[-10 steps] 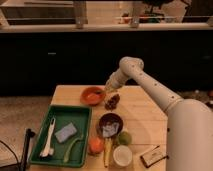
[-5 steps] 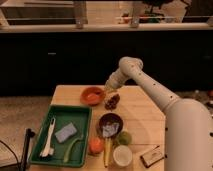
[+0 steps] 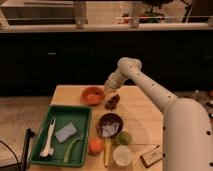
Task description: Place fork in red bowl
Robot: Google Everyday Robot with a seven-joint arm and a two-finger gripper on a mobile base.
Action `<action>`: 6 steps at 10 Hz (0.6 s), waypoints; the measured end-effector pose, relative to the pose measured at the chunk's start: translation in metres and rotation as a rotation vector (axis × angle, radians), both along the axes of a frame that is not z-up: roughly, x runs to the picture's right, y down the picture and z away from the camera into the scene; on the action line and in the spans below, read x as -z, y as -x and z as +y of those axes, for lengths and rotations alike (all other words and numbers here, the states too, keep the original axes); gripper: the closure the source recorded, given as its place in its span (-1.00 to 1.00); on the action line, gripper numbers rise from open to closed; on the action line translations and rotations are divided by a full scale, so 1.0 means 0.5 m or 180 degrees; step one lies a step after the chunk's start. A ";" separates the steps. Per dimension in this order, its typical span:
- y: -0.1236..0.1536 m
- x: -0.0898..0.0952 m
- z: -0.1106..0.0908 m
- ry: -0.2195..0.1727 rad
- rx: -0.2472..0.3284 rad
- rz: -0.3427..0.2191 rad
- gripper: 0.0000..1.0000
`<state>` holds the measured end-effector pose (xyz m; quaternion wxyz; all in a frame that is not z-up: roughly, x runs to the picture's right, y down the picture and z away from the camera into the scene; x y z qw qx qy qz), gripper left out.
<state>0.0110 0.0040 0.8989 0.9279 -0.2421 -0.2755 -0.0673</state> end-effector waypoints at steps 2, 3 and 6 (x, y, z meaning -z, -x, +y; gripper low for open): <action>0.018 0.002 -0.004 -0.0026 0.0054 -0.0033 0.92; 0.029 0.003 -0.007 -0.0043 0.0077 -0.0053 0.92; 0.059 0.000 -0.018 -0.0079 0.0143 -0.0104 0.92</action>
